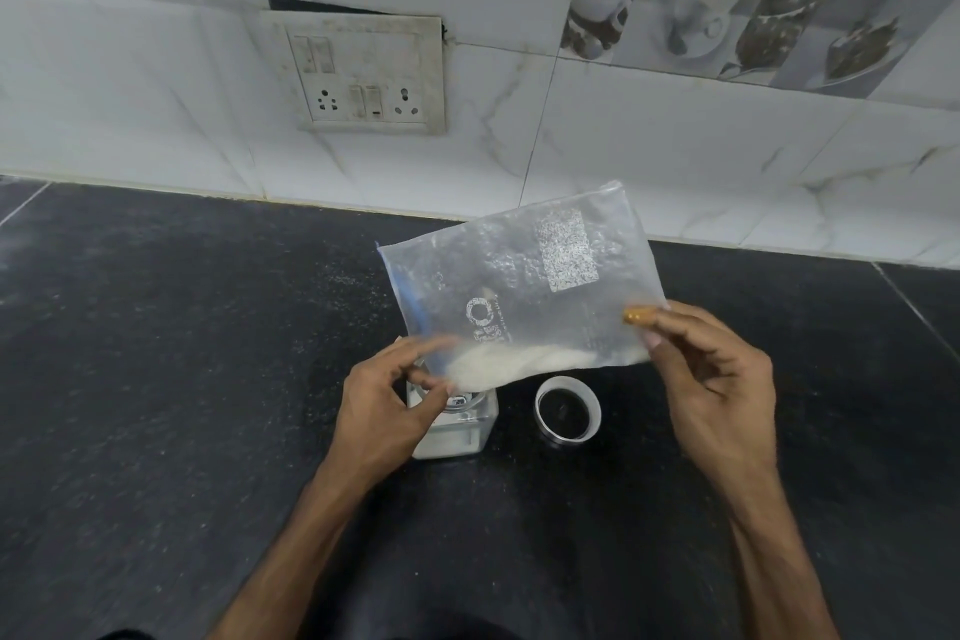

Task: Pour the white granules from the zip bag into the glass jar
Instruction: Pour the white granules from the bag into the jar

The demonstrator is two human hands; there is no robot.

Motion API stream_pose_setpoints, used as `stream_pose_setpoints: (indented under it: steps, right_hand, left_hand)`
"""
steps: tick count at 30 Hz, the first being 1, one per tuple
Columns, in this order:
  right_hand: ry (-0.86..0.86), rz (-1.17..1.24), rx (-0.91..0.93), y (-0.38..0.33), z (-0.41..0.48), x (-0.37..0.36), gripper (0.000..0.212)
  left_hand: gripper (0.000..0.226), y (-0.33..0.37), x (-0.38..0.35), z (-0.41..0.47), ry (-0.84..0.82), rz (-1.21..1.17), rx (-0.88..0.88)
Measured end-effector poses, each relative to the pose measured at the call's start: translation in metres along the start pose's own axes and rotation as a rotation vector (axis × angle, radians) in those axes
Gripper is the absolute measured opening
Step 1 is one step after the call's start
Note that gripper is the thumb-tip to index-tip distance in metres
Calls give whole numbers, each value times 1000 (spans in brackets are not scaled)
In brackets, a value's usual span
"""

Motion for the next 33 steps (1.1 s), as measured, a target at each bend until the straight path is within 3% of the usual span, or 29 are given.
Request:
stream_pose_setpoints:
  steps: [3, 6, 9, 16, 19, 24, 29, 33]
  right_hand:
    - [-91, 20, -51, -3, -1, 2, 50]
    - [-59, 78, -152, -4, -1, 5, 63]
    - [34, 20, -169, -7, -2, 9, 60]
    - [49, -57, -115, -8, -3, 5, 56]
    - [100, -38, -135, -6, -4, 4, 59]
    - [113, 5, -132, -4, -5, 3, 44]
    - [174, 15, -124, 0, -6, 2, 53]
    - [175, 41, -135, 2, -8, 2, 44]
  left_hand:
    - [53, 0, 0, 0, -5, 7, 10]
    - [50, 3, 0, 0, -10, 6, 10]
    - [47, 5, 0, 0, -10, 3, 8]
    - [51, 6, 0, 0, -10, 20, 16]
    - [56, 7, 1, 0, 1, 35, 18]
    - [53, 6, 1, 0, -7, 32, 28]
    - [58, 12, 1, 0, -5, 45, 12]
    - [49, 6, 1, 0, -13, 41, 29]
Point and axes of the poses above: each hand's wrist, its own z-axis towards the middle knuckle, its own x-axis out of the back of the hand, y = z × x, the point moved 3 cm from there along z, towards the middle knuckle, and after that the axes turned 3 degrees about -x, right-handed, at the moved point
